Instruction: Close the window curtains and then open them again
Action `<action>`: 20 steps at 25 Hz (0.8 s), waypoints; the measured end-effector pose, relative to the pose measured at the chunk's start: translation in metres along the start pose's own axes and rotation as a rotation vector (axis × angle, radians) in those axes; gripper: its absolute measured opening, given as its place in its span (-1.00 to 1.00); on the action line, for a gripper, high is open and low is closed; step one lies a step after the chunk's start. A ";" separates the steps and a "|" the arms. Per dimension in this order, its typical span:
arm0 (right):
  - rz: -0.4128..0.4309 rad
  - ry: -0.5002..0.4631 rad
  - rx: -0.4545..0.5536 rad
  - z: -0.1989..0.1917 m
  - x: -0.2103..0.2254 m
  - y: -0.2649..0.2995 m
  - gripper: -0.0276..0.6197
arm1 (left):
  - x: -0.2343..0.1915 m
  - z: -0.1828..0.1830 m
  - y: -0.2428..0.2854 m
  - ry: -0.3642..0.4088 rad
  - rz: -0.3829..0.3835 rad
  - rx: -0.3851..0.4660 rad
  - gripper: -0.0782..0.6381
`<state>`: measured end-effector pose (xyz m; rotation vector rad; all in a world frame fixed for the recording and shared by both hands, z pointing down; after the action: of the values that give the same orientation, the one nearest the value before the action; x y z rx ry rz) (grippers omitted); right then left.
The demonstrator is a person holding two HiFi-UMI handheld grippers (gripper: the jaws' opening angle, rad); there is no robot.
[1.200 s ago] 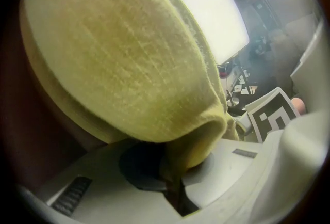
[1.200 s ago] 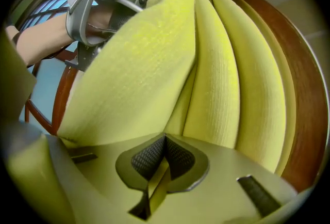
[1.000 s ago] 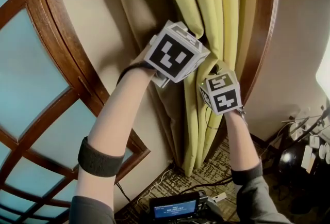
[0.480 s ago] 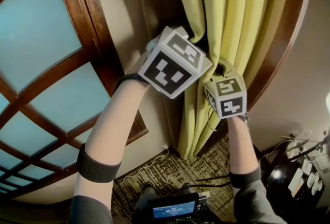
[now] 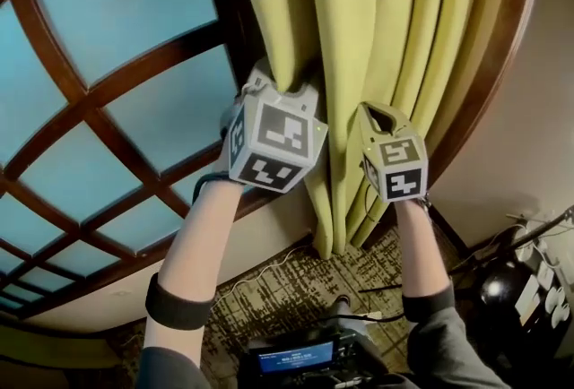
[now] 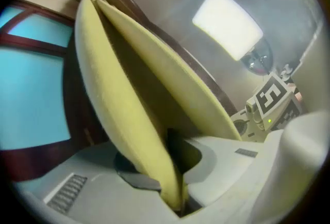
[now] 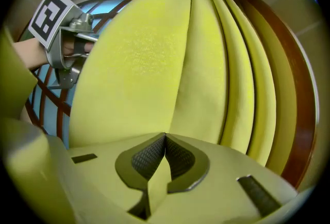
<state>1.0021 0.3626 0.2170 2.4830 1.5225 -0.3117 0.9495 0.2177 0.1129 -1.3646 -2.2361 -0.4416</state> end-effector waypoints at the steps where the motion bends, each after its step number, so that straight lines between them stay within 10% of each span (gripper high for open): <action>1: -0.002 0.013 -0.003 -0.003 -0.015 -0.008 -0.87 | -0.001 -0.009 -0.024 -0.018 0.029 0.005 -0.66; 20: 0.055 0.065 -0.183 -0.048 -0.258 -0.148 -0.87 | 0.013 -0.187 -0.345 -0.223 0.098 -0.152 -0.59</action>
<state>0.7588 0.2225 0.3266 2.4076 1.4331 -0.0794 0.6796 -0.0227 0.2674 -1.6667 -2.3386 -0.4521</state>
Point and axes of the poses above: the fingertips, and each gripper's own axes: y forward along the fingers, x to its right, z out of its top, the point moved 7 cm from there along -y, backward along the fingers, and after that the axes turned 5 degrees about -z, right-handed, at the moved point
